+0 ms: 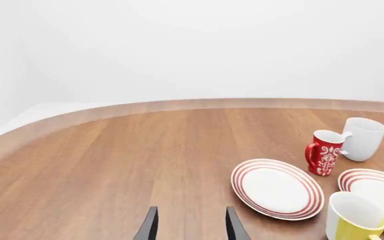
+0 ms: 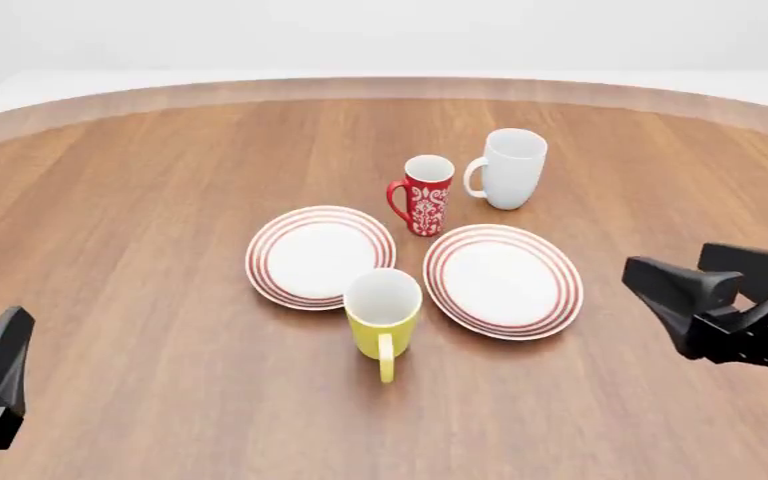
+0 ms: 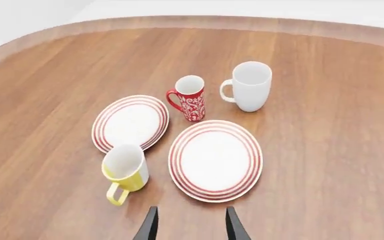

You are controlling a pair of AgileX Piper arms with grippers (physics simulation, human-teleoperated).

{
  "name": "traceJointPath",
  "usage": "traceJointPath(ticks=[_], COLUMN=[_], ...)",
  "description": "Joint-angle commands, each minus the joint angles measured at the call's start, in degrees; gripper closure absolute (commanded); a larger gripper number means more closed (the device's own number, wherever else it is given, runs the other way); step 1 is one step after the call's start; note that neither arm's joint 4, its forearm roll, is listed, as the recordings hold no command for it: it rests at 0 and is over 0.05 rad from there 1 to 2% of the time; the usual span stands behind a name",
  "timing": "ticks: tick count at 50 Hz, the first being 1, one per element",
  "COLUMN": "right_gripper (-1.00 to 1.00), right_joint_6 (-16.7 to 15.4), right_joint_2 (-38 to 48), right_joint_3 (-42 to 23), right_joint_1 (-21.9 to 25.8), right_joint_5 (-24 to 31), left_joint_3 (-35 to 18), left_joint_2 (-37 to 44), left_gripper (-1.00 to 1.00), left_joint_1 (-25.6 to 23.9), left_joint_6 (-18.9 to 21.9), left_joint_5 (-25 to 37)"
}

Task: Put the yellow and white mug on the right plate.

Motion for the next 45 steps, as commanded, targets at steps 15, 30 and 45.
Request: traceJointPath(ticks=[15,30,45], right_gripper=[-1.0,-1.0,-1.0], right_joint_6=[7.5,3.8,5.6], right_joint_2=[12.6,14.9,15.7], right_joint_3=[-13.9,-16.0,-16.6], right_joint_1=[12.3,14.8,15.2], right_joint_5=[6.7,5.7,5.2], left_joint_3=[0.0,0.0,0.0], left_joint_2=[0.0,0.0,0.0], left_gripper=[-1.0,-1.0,-1.0], left_joint_1=[0.0,0.0,0.0], left_joint_6=[0.0,0.0,0.0], left_joint_5=[0.0,0.0,0.0])
